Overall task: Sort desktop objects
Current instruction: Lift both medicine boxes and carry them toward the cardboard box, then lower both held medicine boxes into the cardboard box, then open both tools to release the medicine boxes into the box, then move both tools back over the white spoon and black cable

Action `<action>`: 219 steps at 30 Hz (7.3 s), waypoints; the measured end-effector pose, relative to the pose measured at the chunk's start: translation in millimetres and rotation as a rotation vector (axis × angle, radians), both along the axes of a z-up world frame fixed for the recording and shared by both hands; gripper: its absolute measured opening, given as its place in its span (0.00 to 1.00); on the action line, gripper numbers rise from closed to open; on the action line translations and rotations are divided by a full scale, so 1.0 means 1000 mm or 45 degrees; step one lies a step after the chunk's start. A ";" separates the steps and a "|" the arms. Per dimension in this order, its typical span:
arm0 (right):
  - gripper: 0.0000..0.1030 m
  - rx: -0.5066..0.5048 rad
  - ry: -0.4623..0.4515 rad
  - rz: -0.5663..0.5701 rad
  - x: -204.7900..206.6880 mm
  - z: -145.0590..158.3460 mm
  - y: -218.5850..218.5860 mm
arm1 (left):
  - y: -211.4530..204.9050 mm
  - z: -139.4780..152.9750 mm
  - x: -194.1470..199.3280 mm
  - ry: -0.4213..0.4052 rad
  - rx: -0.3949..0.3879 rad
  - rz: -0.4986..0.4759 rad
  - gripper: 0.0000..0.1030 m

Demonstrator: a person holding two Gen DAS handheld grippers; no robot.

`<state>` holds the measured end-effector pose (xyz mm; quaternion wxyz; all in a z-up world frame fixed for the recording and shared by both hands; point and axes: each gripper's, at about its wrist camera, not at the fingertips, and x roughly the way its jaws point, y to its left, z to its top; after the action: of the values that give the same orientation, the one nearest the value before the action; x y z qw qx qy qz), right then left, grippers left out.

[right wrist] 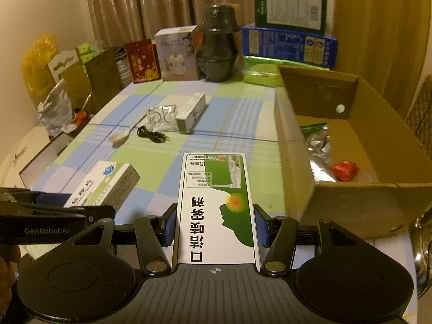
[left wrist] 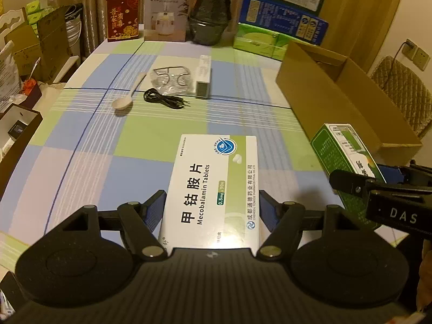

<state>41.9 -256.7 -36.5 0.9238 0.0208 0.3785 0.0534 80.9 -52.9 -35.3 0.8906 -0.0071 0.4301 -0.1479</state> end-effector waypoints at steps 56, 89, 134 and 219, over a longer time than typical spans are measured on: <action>0.51 -0.004 -0.183 -0.367 -0.067 0.066 -0.155 | -0.148 0.065 -0.040 -0.077 -0.097 -0.282 0.65; 0.51 -0.067 -0.176 -0.345 -0.016 0.066 -0.198 | -0.220 0.077 0.014 -0.078 -0.146 -0.296 0.66; 0.51 -0.121 -0.136 -0.310 0.056 0.053 -0.221 | -0.248 0.056 0.078 -0.029 -0.150 -0.261 0.66; 0.92 0.088 -0.185 0.138 0.075 0.027 0.020 | 0.085 0.017 0.086 -0.230 0.184 0.281 0.99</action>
<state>117.4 -236.2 -9.3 0.9433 0.0282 0.3090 0.1178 166.5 31.6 -18.6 0.9346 0.0231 0.3544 -0.0180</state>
